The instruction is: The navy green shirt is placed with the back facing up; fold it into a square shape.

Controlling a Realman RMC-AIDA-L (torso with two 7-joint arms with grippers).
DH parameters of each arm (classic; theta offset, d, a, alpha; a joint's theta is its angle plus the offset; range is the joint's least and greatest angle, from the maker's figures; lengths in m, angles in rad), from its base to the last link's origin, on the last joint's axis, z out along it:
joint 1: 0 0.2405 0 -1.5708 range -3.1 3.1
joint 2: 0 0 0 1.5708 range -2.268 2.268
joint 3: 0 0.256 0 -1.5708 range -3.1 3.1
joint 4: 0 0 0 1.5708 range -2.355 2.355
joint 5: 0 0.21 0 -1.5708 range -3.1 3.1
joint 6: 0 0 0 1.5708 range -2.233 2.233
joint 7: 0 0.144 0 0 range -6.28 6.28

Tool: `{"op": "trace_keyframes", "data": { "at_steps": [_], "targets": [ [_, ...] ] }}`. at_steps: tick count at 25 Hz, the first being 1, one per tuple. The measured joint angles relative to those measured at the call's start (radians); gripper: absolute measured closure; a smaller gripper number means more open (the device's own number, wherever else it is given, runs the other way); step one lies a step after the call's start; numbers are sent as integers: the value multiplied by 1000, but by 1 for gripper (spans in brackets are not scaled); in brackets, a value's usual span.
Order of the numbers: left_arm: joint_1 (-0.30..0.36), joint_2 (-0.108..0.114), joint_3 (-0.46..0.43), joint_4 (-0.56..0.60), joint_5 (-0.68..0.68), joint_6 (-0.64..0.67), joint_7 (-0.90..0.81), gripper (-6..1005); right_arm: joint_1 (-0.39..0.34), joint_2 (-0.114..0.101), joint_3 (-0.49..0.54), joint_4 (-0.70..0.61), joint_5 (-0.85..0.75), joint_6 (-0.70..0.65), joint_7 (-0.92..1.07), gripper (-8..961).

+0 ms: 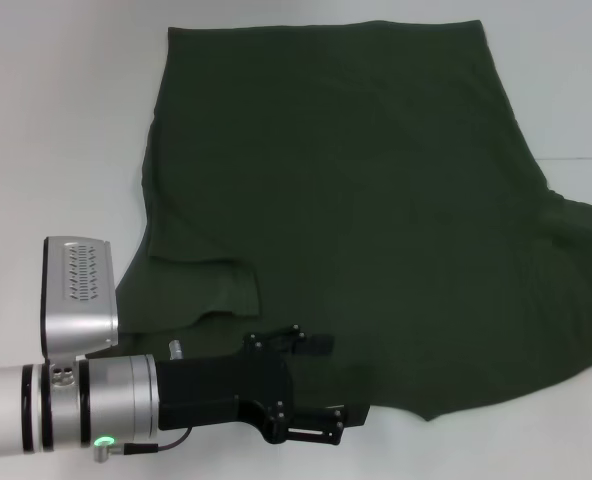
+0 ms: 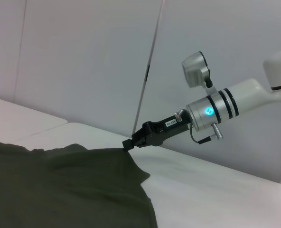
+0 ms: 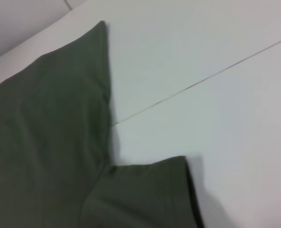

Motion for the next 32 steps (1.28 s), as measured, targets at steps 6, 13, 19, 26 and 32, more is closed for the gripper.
{"op": "trace_keyframes", "data": {
  "at_steps": [6,13,19,26,32],
  "targets": [
    [0,0,0,0,0,2,0,50,3,-12,-1,-1,0,11,0,915],
    [-1,0,0,0,0,3,-1,50,29,-12,-3,-15,3,15,-24,906],
    [-6,0,0,0,0,3,-14,49,64,-12,-8,-35,0,49,-30,898],
    [-6,0,0,0,0,2,-24,49,89,-6,-47,-37,-1,86,-38,889],
    [-4,0,0,0,0,-1,-25,50,107,-6,-71,-38,0,98,-40,881]
  ]
}}
